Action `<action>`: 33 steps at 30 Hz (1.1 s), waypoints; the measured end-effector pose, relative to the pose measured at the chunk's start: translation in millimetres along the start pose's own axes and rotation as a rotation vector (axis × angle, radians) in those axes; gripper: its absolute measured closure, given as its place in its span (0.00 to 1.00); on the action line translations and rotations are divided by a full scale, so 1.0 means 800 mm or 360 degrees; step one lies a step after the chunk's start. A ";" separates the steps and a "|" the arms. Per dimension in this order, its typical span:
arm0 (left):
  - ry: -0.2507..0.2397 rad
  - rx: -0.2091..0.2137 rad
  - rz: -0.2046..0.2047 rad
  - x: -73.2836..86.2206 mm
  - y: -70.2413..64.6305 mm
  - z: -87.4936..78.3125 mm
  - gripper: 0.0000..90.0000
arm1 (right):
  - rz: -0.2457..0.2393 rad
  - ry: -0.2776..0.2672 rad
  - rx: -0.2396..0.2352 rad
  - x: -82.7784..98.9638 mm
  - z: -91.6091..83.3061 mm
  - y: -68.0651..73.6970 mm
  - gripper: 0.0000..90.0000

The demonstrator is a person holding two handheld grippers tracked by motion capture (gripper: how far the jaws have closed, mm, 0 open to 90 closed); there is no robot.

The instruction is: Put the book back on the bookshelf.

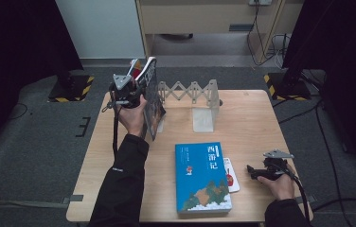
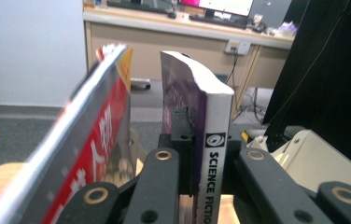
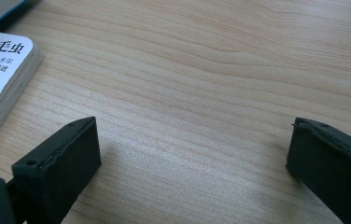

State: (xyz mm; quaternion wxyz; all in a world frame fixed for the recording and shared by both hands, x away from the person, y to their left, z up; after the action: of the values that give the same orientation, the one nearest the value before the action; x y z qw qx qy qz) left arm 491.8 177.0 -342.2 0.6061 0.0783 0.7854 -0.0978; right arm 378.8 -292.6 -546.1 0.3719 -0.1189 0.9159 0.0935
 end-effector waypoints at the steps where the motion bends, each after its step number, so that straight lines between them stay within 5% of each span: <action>1: 0.0017 0.0001 0.0004 0.004 -0.001 0.002 0.91 | 0.0000 0.0000 0.0001 0.000 0.000 0.000 0.03; 14: 0.0011 -0.0008 0.0071 0.022 0.003 -0.012 0.90 | 0.0003 0.0003 -0.0001 0.000 0.000 0.000 0.03; 25: 0.0169 0.0075 0.0153 0.033 0.013 -0.038 0.88 | -0.0001 0.0000 0.0002 0.000 0.000 0.000 0.03; 33: 0.0195 0.0144 0.0092 0.027 0.011 -0.039 0.82 | 0.0005 0.0004 0.0001 0.000 0.000 0.001 0.02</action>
State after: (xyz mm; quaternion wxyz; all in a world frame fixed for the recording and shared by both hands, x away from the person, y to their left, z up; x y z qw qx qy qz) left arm 459.1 193.6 -356.3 0.5554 0.1339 0.8132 -0.1107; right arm 379.0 -292.0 -546.1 0.3706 -0.1173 0.9166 0.0938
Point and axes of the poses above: each handheld gripper's, and its own axes: z roughly forward along the jaws, x roughly out of its underside, y roughly to its left, the point moved 1 cm from there along z, roughly forward along the jaws, and after that the axes turned 6 degrees about z, right-handed, at the moved point
